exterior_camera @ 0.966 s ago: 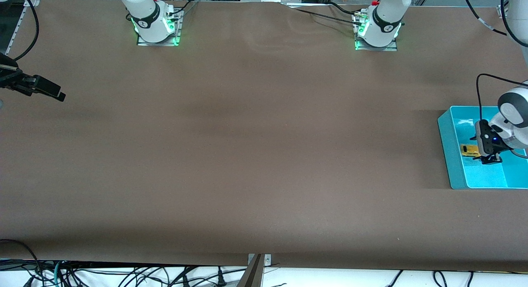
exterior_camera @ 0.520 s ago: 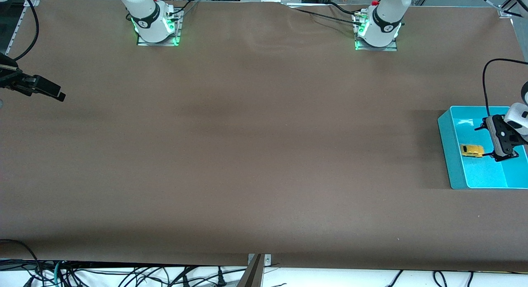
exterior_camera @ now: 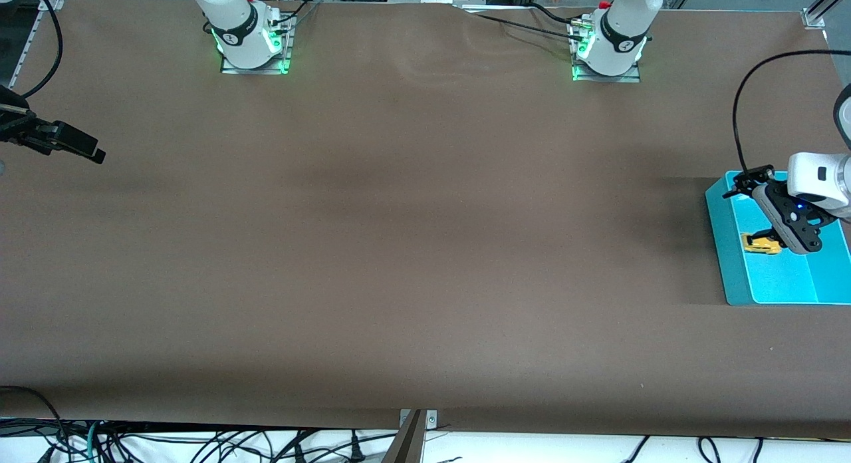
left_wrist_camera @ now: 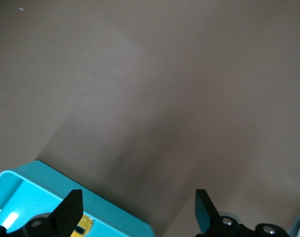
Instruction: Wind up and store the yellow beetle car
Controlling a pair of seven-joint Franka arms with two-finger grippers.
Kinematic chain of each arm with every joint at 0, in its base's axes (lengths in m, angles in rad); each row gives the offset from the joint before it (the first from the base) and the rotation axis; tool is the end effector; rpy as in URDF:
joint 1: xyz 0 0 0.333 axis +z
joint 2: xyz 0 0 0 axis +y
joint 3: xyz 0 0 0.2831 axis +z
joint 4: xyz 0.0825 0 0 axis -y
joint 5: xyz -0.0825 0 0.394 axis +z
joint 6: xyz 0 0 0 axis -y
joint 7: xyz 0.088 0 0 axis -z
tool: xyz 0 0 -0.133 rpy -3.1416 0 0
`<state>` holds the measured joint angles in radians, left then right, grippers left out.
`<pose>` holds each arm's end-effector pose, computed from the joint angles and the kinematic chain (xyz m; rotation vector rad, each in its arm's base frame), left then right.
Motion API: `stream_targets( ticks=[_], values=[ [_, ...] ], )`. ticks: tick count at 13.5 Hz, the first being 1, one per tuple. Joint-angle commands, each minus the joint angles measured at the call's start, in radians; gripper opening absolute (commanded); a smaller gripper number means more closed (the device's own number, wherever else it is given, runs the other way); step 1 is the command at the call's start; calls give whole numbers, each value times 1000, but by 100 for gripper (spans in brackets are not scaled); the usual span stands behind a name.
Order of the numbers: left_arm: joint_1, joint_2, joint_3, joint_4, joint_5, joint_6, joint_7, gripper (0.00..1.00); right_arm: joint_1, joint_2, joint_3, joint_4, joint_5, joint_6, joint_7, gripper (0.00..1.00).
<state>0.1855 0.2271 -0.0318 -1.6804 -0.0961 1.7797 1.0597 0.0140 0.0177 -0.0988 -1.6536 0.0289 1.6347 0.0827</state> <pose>0.6080 0.0843 0.3955 2.7018 -1.2714 -0.0718 0.5691 -0.0444 0.5211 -3.1028 0.2642 0.0568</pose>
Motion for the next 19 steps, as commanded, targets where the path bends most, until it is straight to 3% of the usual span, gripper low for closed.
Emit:
stream_targets(
  ticks=[1, 4, 11, 15, 19],
  values=[
    [-60, -67, 1, 36, -27, -65, -272, 100, -5, 2, 4, 14, 12, -15, 14, 100],
    [-80, -136, 6, 36, -13, -115, -599, 100, -5, 2, 4, 14, 12, -13, 14, 100],
    [-89, -209, 10, 48, -25, -246, -996, 100, -5, 2, 4, 14, 12, -13, 14, 100],
    [-135, -199, 10, 48, -28, -238, -960, 100, -5, 2, 4, 14, 12, -13, 14, 100],
    [-144, -216, 9, 60, 65, -241, -948, 100, -5, 2, 4, 14, 12, -13, 14, 100]
  ],
)
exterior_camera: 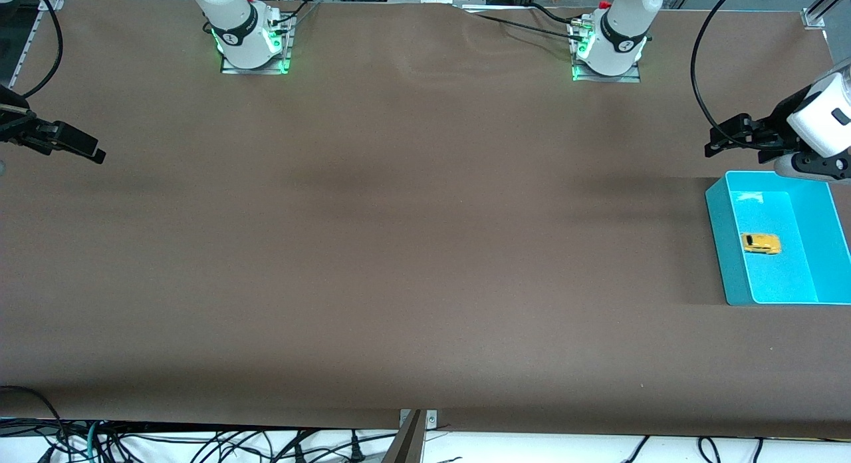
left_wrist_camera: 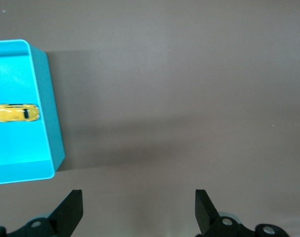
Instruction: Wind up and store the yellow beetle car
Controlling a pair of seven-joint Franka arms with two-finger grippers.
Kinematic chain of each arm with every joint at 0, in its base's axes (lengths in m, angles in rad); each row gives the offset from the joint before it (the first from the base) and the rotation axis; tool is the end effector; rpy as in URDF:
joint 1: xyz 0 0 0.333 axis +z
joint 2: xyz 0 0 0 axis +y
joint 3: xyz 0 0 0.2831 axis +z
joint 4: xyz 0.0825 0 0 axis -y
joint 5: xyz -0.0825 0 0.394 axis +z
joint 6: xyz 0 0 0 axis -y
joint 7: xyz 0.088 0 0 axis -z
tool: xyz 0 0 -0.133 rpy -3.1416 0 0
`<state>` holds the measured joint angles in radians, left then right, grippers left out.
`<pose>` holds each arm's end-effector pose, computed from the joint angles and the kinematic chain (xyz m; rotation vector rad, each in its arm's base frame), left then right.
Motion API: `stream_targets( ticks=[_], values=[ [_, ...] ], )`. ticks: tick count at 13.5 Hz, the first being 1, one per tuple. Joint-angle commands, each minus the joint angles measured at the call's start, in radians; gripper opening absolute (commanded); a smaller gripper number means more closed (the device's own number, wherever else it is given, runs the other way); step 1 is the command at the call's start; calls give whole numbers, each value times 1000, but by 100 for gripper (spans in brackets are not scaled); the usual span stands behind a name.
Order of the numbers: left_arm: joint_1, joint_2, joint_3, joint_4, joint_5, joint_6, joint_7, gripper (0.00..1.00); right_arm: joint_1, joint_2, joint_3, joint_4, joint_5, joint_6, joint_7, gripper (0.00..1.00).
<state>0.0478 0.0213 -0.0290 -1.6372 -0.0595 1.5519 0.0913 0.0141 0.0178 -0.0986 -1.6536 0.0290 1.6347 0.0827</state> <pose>0.5616 0.0027 0.5206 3.0697 -0.1082 -0.1585 0.5692 -0.0442 0.5211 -3.1027 0.2637 0.0570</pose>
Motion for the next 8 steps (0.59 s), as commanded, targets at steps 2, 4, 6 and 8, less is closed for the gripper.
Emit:
stream_targets(
  ticks=[2, 4, 6, 8],
  values=[
    [-5, -14, 8, 14, 32, -30, 19, 100, -5, 2, 4, 14, 12, -13, 14, 100],
    [0, -15, 11, 14, 33, -50, 19, 100, -5, 2, 4, 14, 12, -13, 14, 100],
    [-2, -12, 9, 16, 47, -50, 21, 100, -5, 4, 4, 14, 12, -12, 14, 100],
    [6, -6, 5, 17, 49, -50, 21, 100, -5, 2, 4, 14, 12, -12, 14, 100]
  ],
)
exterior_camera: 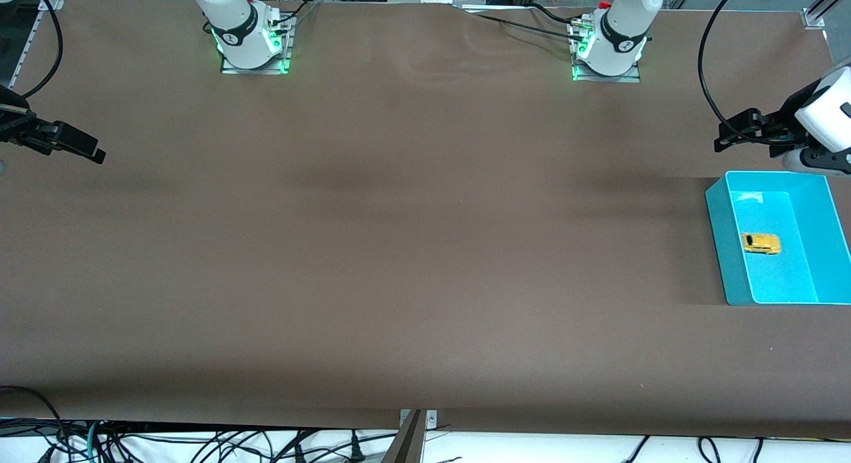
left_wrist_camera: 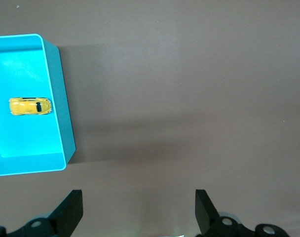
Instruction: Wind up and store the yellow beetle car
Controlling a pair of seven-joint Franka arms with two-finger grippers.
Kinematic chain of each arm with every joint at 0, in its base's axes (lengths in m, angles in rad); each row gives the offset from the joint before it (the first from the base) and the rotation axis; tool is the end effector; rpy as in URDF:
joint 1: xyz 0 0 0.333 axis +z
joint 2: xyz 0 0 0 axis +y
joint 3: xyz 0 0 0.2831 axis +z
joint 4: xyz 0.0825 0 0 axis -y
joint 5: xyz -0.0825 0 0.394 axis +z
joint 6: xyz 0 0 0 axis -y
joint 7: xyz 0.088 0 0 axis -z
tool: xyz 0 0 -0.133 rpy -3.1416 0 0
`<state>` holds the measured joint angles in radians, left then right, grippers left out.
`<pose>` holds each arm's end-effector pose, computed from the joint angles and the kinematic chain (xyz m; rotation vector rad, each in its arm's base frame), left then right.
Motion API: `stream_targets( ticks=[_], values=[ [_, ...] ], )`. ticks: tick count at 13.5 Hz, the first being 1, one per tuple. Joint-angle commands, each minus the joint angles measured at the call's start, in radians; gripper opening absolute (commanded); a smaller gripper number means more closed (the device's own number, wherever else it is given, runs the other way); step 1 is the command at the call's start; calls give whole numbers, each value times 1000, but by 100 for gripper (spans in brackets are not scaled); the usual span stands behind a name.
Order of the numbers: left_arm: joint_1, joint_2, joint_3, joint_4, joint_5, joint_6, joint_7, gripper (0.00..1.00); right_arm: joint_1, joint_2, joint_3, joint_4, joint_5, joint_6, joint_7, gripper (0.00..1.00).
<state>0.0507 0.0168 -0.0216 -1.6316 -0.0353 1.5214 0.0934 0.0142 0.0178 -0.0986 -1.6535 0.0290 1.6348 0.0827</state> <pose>0.5568 0.0114 0.5234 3.0906 -0.0987 -0.1929 0.5692 -0.0441 0.5211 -3.1027 0.2636 0.0567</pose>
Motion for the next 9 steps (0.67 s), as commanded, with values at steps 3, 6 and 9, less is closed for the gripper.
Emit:
stream_targets(
  ticks=[3, 6, 9],
  values=[
    [6, 5, -1, 13, 23, -20, 19, 100, -6, 2, 4, 14, 12, -12, 14, 100],
    [6, 5, -1, 13, 25, -20, 19, 100, -5, 2, 4, 14, 11, -10, 14, 100],
    [5, 6, -3, 16, 25, -20, 17, 100, -6, 2, 4, 14, 11, -10, 14, 100]
  ],
)
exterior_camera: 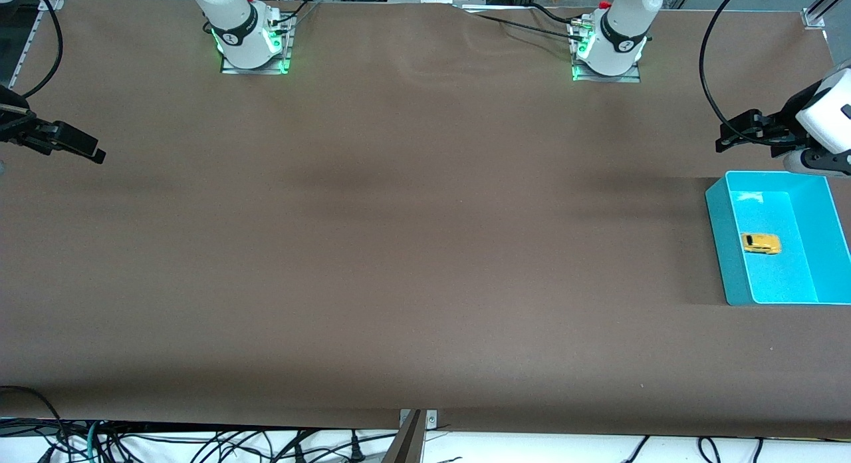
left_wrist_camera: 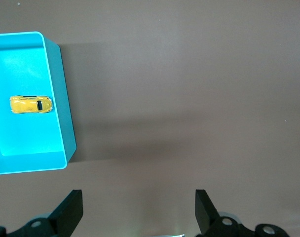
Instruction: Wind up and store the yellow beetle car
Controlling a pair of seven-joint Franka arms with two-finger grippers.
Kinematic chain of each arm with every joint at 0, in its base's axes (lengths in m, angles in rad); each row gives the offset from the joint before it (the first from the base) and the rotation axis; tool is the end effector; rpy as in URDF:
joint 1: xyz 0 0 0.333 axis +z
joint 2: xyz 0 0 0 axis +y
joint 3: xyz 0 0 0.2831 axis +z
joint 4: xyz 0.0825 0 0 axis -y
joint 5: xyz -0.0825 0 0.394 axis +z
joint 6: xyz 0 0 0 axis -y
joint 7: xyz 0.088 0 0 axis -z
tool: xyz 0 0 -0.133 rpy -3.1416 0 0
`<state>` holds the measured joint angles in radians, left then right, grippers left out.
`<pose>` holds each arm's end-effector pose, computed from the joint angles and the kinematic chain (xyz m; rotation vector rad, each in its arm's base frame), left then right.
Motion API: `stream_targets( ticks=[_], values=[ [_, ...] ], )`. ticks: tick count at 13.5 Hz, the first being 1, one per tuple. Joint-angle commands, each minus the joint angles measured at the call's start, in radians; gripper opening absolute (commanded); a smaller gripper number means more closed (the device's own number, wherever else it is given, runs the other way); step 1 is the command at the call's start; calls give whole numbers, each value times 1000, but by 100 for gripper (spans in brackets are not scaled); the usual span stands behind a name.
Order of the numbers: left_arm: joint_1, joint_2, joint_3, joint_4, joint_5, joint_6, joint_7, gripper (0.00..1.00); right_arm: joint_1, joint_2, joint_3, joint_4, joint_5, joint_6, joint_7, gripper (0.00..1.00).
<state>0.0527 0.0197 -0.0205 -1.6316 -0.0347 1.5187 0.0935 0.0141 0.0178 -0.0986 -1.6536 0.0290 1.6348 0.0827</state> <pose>0.5569 0.0132 0.5216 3.0902 -0.0940 -0.2015 0.5692 -0.0442 0.5211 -3.1027 0.2637 0.0568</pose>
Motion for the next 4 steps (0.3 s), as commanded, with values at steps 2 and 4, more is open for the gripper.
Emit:
stream_targets(
  ticks=[2, 4],
  values=[
    [2, 3, -4, 16, 24, -15, 17, 100, -6, 10, 4, 14, 12, -10, 12, 100],
    [4, 3, -4, 16, 24, -15, 18, 100, -6, 11, 4, 14, 11, -10, 9, 100]
  ],
)
